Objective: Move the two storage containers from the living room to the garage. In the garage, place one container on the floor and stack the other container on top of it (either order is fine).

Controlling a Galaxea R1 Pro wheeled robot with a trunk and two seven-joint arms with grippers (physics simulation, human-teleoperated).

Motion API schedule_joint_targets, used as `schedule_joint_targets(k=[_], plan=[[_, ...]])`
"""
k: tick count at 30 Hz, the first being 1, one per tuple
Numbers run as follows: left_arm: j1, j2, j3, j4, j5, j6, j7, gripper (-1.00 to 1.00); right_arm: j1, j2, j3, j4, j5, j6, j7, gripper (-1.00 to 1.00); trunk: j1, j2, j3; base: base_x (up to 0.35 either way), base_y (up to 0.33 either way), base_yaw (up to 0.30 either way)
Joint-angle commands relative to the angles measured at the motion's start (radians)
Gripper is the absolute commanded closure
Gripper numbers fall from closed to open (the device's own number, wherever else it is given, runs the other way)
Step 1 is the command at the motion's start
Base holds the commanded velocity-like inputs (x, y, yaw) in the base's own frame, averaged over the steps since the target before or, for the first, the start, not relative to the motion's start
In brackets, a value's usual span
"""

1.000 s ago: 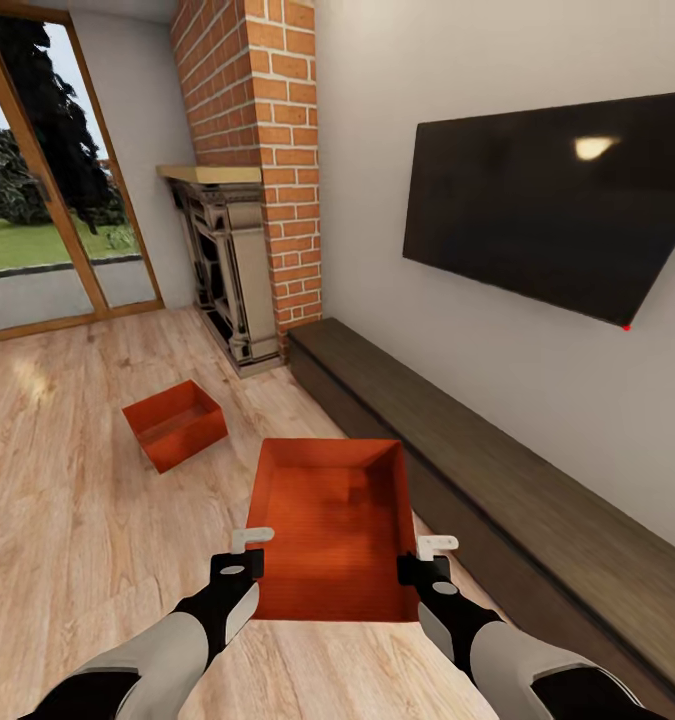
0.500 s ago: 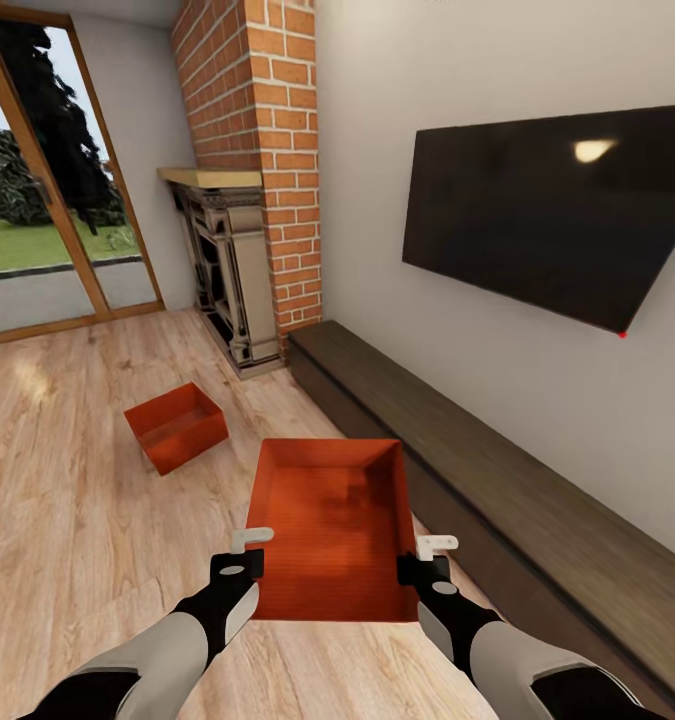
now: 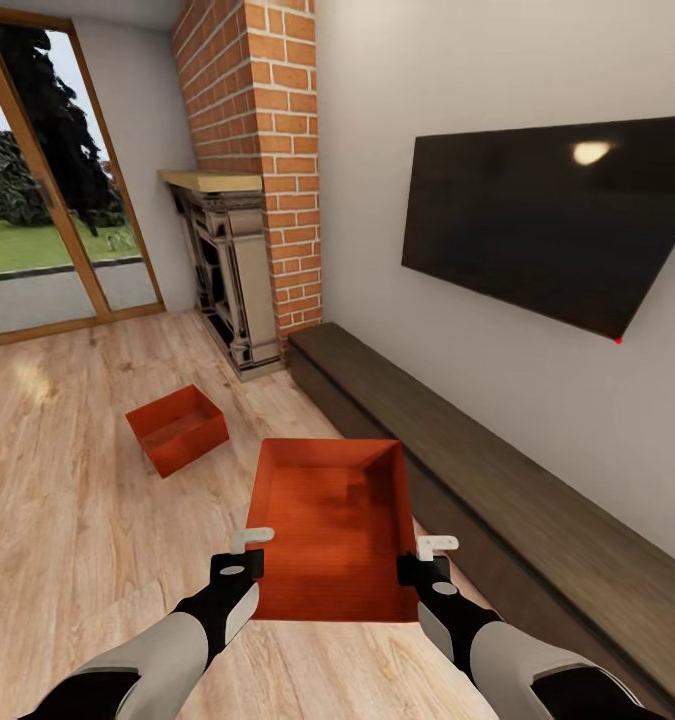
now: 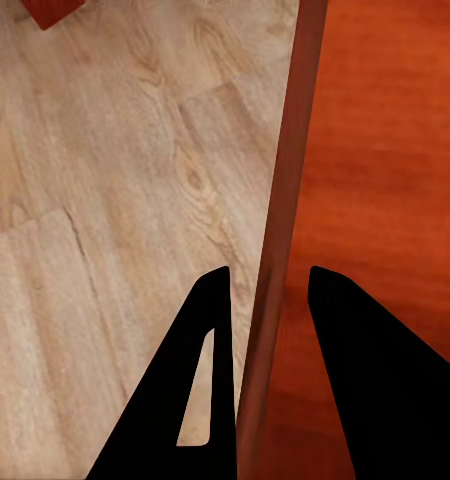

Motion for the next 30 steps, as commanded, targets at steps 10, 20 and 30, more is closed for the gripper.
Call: schedule_joint_targets(k=[10,20,30], plan=[[-0.001,0.002,0.016,-0.002,-0.019,-0.001,0.006,1.00,-0.001,-0.009,-0.035,0.002,-0.016,-0.007,-0.033,1.00,-0.038,0.070,0.030,0.000,0.000,0.000],[-0.001,0.002,0.016,-0.003,-0.019,-0.003,0.006,1.00,-0.001,-0.009,-0.035,0.002,-0.016,-0.010,-0.033,1.00,-0.069,0.126,0.056,0.000,0.000,0.000],[-0.001,0.001,0.015,-0.002,-0.019,-0.008,0.007,1.00,-0.001,-0.008,-0.035,0.002,-0.018,-0.008,-0.033,1.00,-0.069,0.126,0.059,0.000,0.000,0.000]])
